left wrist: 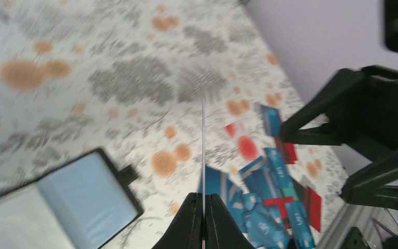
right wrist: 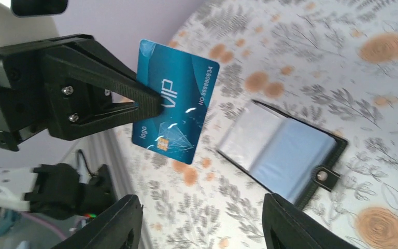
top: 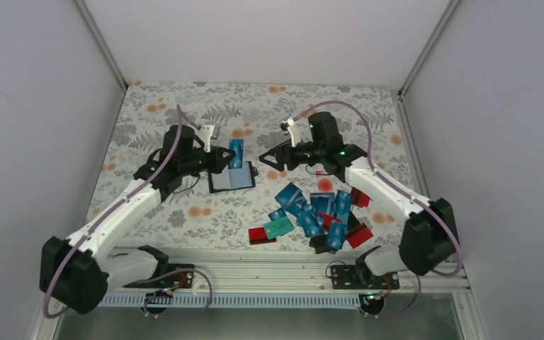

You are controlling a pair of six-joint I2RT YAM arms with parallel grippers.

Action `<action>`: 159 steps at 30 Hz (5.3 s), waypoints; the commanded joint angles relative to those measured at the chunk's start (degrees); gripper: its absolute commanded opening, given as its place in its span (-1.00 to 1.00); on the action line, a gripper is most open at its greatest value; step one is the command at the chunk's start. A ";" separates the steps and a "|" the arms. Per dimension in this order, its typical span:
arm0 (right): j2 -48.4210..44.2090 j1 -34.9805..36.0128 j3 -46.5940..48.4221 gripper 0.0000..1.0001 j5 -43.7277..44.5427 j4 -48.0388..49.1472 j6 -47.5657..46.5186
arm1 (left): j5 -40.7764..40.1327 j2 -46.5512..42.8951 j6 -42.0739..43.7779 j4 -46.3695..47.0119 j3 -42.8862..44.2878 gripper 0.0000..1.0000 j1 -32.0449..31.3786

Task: Put the credit cards into the card holder

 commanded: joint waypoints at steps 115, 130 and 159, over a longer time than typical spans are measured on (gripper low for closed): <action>41.16 4.50 11.14 -0.80 15.87 -2.00 7.19 | 5.91 32.70 -15.03 19.85 -12.98 -0.95 9.32; 41.25 4.53 11.16 -0.81 15.17 -2.09 7.28 | 7.90 36.60 -17.41 24.68 -13.30 -0.95 9.21; 42.45 4.53 11.32 -0.85 13.78 -1.22 8.14 | 9.89 41.49 -23.38 30.74 -12.27 -0.95 6.39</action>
